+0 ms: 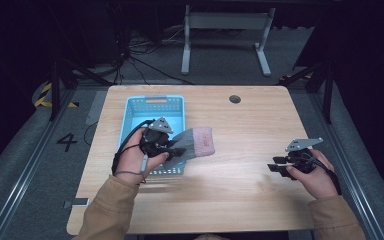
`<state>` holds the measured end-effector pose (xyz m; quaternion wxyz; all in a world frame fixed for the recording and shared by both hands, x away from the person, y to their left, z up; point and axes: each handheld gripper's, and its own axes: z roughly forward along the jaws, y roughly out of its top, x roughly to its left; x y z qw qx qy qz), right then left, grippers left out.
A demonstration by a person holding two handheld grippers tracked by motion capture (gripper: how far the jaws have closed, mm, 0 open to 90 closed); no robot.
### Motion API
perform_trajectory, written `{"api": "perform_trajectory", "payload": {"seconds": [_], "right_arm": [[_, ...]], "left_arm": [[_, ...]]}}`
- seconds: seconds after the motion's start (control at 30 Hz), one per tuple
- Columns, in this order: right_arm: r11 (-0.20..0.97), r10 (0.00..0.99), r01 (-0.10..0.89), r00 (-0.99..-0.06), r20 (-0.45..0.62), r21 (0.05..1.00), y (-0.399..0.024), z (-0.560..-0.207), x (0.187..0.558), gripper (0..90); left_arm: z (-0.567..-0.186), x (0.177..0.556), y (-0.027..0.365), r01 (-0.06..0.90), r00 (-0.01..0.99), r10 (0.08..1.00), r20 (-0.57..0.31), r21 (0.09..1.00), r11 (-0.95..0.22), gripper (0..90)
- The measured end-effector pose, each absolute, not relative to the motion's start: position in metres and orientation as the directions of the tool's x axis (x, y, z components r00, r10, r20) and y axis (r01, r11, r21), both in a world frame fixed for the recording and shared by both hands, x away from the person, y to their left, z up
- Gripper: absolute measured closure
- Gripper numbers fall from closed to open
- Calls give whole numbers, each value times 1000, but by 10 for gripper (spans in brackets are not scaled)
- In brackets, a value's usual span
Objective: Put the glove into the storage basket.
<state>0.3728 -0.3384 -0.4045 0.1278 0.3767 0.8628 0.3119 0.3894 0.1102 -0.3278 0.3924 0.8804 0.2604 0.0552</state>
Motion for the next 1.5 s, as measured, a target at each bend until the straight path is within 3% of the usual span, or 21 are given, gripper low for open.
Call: {"api": "perform_trajectory", "payload": {"seconds": [0.97, 1.5], "right_arm": [[506, 747, 594, -664, 27, 626, -347, -410, 365, 591], [507, 749, 597, -662, 24, 622, -347, -413, 361, 577]], "left_arm": [[-342, 437, 171, 418, 836, 546, -57, 710, -567, 684], [-379, 466, 180, 468, 823, 561, -89, 667, -580, 682]]}}
